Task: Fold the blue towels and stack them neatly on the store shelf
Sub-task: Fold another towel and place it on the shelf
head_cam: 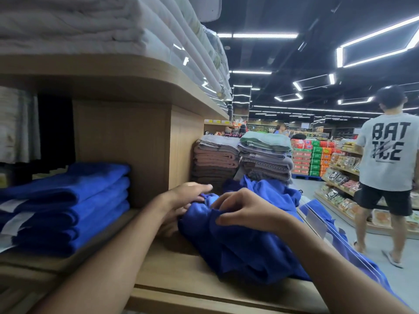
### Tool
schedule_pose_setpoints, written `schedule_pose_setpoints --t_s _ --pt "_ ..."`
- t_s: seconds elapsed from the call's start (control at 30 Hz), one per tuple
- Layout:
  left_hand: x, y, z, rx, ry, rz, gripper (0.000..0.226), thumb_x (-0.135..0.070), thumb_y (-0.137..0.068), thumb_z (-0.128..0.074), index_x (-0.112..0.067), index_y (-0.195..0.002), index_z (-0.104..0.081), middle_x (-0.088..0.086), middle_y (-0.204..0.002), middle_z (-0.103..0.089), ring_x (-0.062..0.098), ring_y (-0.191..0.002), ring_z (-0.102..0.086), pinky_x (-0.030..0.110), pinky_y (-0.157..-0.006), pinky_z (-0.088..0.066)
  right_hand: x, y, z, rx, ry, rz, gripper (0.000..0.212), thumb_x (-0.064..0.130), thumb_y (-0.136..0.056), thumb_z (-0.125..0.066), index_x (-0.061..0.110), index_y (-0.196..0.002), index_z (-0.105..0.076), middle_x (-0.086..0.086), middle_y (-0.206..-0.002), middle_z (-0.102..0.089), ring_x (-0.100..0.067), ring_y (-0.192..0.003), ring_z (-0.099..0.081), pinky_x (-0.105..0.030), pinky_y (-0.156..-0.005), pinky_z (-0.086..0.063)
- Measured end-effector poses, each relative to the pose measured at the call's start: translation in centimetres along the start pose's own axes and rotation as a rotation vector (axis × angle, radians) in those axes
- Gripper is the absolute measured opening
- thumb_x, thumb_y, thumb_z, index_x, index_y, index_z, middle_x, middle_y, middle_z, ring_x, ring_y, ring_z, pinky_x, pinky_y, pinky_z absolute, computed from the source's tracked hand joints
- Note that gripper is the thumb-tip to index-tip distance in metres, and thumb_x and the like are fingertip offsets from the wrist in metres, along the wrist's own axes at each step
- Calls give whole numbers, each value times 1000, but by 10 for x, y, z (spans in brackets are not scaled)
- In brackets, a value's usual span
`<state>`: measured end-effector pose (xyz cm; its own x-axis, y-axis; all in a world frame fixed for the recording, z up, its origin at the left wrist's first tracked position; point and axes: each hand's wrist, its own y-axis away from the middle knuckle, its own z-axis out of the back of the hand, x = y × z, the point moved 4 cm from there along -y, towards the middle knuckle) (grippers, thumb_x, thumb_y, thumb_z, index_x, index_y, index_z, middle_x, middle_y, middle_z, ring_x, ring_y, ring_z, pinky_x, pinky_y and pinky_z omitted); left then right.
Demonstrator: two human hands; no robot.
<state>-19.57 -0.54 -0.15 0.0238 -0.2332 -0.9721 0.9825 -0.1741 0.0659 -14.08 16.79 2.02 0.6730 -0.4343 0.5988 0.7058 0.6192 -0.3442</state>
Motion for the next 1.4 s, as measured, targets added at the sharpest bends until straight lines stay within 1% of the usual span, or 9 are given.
schedule_pose_setpoints --t_s 0.1,0.23,0.4,0.63,0.73,0.8,1.17,1.3,1.4 --pt "-6 -4 -3 14 378 -113 55 1 -93 -62 -27 -137 -43 21 -126 -65 33 -103 -69 45 -94 -56 -1 1 -7 89 77 -92 10 34 -79 -73 28 -71 -75 -17 -84 -68 -12 -76 -52 -43 -74 -48" --pt "-5 -5 -1 60 695 -35 16 1 -95 -61 -12 -104 -58 16 -102 -65 22 -77 -68 28 -71 -59 2 4 -6 145 35 -163 9 34 -82 -76 38 -75 -77 0 -74 -62 -11 -72 -47 -35 -69 -38" --pt "9 -4 1 9 -227 48 23 -37 -92 -70 -14 -92 -71 0 -61 -56 8 -42 -39 18 -41 -27 0 8 0 112 36 -216 12 33 -82 -77 21 -82 -78 5 -76 -61 -6 -72 -49 -29 -72 -38" --pt "6 -11 4 -113 -196 -72 35 -14 -95 -66 -13 -60 -61 3 -56 -55 9 -43 -46 19 -45 -35 2 10 -3 175 36 -328 57 45 -71 -72 -5 -99 -69 -36 -94 -60 -21 -84 -49 -39 -76 -35" --pt "3 -8 7 -58 -123 -92 17 -13 -93 -66 -16 -76 -70 2 -69 -63 11 -54 -52 23 -51 -36 -2 12 0 170 45 -392 29 34 -81 -74 10 -68 -65 -14 -69 -46 -22 -69 -41 -37 -67 -31" --pt "1 -5 7 0 -8 -72 12 -16 -92 -65 -21 -102 -70 -1 -79 -67 10 -55 -57 22 -50 -34 -7 12 4 147 62 -426 37 28 -87 -73 21 -54 -57 1 -61 -42 -14 -59 -37 -32 -58 -29" --pt "-14 -7 5 234 662 -188 71 20 -86 -57 -20 -143 -41 24 -129 -65 32 -108 -71 34 -80 -62 -3 12 7 84 35 -331 31 26 -97 -67 7 -73 -57 -7 -71 -40 -18 -66 -35 -25 -55 -28" --pt "-6 -9 2 86 88 -214 69 17 -87 -56 -16 -146 -41 15 -144 -52 16 -110 -65 32 -93 -54 -3 11 10 6 -21 -336 30 26 -99 -64 2 -81 -61 -7 -76 -48 -16 -71 -42 -31 -64 -34" --pt "6 -15 7 -84 -512 -140 61 -21 -80 -77 -14 -135 -50 6 -127 -61 16 -102 -61 34 -93 -51 -5 13 9 -20 -52 -368 31 27 -98 -64 -1 -84 -62 -8 -78 -50 -18 -74 -44 -34 -69 -34"
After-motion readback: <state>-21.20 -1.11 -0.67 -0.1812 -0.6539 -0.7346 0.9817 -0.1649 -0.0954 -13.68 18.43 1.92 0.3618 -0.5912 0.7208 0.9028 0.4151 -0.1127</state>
